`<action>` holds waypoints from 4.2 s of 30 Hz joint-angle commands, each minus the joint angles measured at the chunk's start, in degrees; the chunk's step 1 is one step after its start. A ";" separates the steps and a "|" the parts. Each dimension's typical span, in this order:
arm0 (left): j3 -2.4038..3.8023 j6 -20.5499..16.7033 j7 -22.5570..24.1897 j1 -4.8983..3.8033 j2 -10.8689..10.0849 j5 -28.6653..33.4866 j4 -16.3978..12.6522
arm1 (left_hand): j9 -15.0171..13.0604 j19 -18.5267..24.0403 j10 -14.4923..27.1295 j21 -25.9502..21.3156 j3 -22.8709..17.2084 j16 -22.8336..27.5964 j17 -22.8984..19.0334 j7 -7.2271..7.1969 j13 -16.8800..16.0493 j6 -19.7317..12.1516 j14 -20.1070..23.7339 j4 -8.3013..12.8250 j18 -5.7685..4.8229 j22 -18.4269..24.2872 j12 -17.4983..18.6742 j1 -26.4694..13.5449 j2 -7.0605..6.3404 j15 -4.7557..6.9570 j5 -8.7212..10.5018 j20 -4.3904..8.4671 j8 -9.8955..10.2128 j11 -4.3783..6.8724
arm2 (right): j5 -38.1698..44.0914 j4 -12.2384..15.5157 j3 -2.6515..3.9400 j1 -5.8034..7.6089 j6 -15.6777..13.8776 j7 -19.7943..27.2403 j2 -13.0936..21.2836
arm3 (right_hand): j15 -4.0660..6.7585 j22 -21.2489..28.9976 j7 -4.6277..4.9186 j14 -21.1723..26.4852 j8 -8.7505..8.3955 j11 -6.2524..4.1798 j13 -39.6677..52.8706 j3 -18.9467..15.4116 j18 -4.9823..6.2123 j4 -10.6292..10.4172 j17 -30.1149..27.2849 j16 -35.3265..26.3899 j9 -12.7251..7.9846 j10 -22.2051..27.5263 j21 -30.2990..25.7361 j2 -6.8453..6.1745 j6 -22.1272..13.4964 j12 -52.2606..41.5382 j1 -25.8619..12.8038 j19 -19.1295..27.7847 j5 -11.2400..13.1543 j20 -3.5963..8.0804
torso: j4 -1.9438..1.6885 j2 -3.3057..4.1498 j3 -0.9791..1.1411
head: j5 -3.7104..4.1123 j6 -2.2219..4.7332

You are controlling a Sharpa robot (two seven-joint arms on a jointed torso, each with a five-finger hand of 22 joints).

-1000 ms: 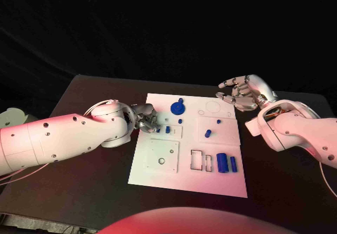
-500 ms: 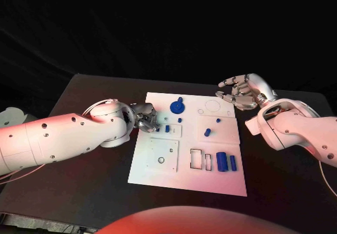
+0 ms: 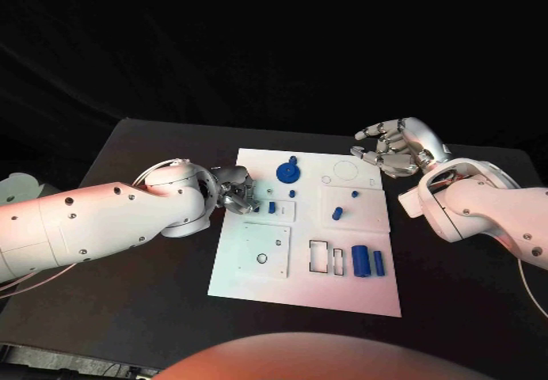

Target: Assemble the parts on the task board

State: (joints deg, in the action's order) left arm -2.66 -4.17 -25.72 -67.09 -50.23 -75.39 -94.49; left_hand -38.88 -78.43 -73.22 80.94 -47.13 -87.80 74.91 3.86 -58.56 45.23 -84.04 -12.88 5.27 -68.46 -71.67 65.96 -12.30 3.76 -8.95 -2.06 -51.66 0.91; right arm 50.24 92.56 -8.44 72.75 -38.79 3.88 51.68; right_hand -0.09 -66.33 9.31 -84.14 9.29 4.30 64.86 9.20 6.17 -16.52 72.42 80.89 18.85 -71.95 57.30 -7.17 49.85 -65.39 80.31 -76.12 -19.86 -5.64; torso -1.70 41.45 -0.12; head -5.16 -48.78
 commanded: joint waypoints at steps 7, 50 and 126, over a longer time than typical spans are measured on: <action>-0.05 1.82 -0.33 0.06 0.13 3.69 0.05 | 0.05 -0.38 -0.43 0.25 -9.79 -0.17 11.72 -0.63 -0.09 0.75 -4.95 9.47 -0.82 -0.07 -0.25 -0.06 0.44 0.54 -0.37 -0.12 -0.20 0.10 | 0.37 -0.03 0.01 -0.06 0.61 0.02 -0.03 | 0.43 0.05 -0.12 -1.52 0.13 -0.21 -0.08 0.51 0.69 -0.11 0.03 -0.24 0.06 0.33 -0.22 -0.24 0.46 0.30 -0.39 -0.07 -0.38 0.05 | 0.09 0.03 0.06 | -0.04 0.02; -0.01 1.67 -0.66 -0.11 0.93 7.74 2.39 | 0.76 -0.46 -0.79 0.00 -4.76 -0.15 11.72 -1.58 0.37 2.22 -4.96 3.72 -0.83 -0.02 0.27 -8.12 -0.53 1.03 0.54 0.36 0.40 0.72 | 0.45 -0.14 0.01 -0.06 0.81 -0.92 0.07 | 0.43 0.34 -0.10 -1.47 0.14 -0.19 -0.37 0.78 0.75 -0.18 -0.22 -0.44 0.04 0.49 -0.66 -0.20 0.38 0.54 -0.83 -0.03 -0.55 0.07 | 0.00 0.01 -0.01 | 0.21 -0.30; 0.25 0.46 -0.96 -0.09 0.88 8.45 2.44 | 1.53 -0.63 -0.96 -0.26 11.75 -0.15 11.78 -1.78 -0.42 4.43 -4.98 -4.04 -0.83 -0.10 0.00 -16.58 3.08 1.08 -0.01 0.41 1.28 0.80 | 0.85 -0.71 0.01 -0.15 1.58 -0.97 -0.11 | 0.43 0.98 -0.18 -1.52 0.52 -0.19 -0.67 0.49 0.80 -0.17 -0.28 -0.90 0.06 0.47 -1.96 -0.92 0.12 0.33 -5.43 -0.39 0.04 0.08 | 0.02 0.03 -0.01 | 0.15 -0.62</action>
State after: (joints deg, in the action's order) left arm -2.47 -3.71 -26.80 -67.18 -49.35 -67.34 -91.89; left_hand -37.29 -78.84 -73.84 80.93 -35.64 -87.80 74.91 2.12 -58.89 49.19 -84.06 -16.91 5.26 -68.54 -71.67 49.83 -9.44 4.61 -8.66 -1.64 -50.11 1.52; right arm 50.45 91.84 -8.44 72.65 -38.01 2.82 51.58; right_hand -0.09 -65.35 9.31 -84.14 9.52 4.11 64.17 9.83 6.18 -16.83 72.09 80.22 18.85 -71.75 55.47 -7.99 49.85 -65.10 75.40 -76.12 -19.61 -5.64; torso -1.68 41.45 -0.12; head -4.99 -49.46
